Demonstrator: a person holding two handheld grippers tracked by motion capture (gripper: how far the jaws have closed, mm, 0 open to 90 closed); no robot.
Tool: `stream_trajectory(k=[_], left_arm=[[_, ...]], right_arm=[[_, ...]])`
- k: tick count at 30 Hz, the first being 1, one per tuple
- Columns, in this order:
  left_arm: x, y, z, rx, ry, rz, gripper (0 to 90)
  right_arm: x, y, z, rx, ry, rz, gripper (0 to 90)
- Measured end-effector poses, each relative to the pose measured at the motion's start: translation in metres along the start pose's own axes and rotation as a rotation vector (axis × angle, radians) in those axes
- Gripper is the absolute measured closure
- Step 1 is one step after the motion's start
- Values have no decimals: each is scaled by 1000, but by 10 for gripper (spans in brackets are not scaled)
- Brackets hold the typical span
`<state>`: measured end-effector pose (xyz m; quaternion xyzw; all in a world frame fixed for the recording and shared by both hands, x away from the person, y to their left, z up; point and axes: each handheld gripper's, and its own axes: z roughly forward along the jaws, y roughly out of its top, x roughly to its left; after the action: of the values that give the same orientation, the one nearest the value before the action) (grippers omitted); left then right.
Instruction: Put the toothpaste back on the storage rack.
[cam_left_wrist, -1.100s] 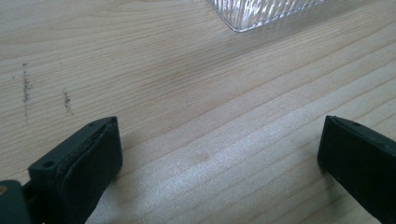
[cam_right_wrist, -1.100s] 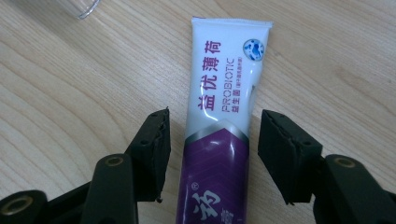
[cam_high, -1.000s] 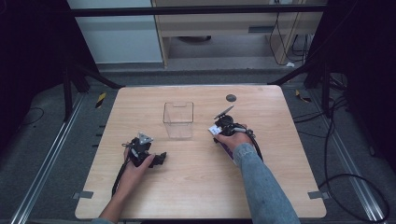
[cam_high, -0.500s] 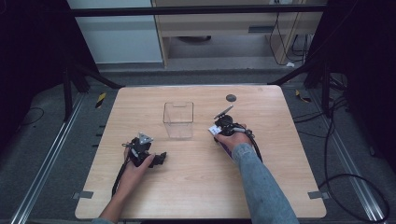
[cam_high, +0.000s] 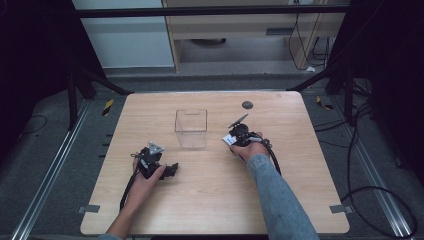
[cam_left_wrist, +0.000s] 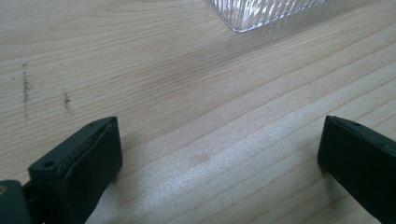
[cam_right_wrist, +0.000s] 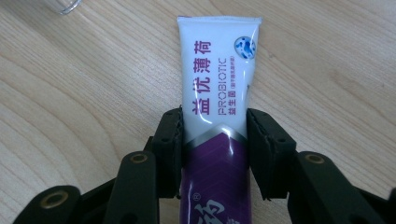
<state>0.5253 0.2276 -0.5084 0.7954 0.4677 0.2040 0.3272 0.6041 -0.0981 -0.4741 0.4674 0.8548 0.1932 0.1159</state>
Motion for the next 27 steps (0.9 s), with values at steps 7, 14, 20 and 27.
stream_trajectory(k=[7, 14, 20, 27], left_arm=[[0, 0, 0, 0, 0, 0, 0], [0, 0, 0, 0, 0, 0, 0], [0, 0, 0, 0, 0, 0, 0], [0, 0, 0, 0, 0, 0, 0]], right_arm=[[-1, 0, -2, -1, 3, 7, 658], [-1, 1, -3, 3, 7, 13, 709], [0, 2, -6, -6, 29, 25, 772], [0, 2, -9, -26, 28, 49, 789]])
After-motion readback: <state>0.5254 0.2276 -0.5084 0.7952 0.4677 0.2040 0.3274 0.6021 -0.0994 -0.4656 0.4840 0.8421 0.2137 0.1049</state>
